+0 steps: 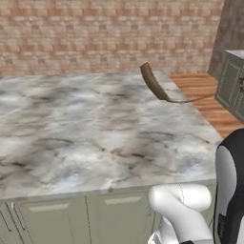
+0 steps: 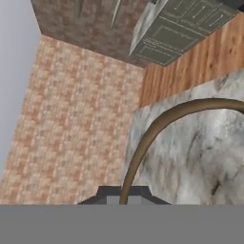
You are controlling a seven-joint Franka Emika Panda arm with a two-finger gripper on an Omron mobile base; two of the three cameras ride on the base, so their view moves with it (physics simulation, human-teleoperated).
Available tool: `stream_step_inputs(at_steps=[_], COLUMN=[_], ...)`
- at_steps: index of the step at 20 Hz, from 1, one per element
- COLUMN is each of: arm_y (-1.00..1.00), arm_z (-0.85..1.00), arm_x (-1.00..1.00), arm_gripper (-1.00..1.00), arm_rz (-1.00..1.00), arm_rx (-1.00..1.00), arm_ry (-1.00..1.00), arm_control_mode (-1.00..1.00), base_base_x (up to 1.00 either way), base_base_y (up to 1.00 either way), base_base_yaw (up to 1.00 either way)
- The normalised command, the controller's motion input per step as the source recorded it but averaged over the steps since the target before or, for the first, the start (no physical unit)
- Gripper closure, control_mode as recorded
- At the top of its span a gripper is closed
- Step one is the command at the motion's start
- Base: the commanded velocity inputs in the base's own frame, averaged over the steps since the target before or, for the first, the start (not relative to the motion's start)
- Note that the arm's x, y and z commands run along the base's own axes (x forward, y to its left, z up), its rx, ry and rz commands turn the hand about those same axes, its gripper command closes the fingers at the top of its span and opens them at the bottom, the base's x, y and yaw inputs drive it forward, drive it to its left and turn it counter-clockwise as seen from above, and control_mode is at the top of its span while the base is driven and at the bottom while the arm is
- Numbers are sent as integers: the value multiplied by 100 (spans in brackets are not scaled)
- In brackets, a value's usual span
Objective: Open the cabinet and move the ladle to the pot. Then close the cabinet.
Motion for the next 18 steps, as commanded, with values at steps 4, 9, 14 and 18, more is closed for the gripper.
stream_step_inputs(at_steps=[4,9,14,18], arm_y=[0,0,0,0], arm_z=[0,0,0,0], arm_x=[0,0,0,0], arm_gripper=[100,100,100,100], arm_rz=[0,0,0,0], arm_rx=[0,0,0,0], arm_ry=[0,0,0,0], arm_control_mode=[100,100,100,100], base_base_x=[-1,-2,1,2], base_base_y=[-15,-19,-6,0], base_base_yaw=[-35,-49,-46,-18])
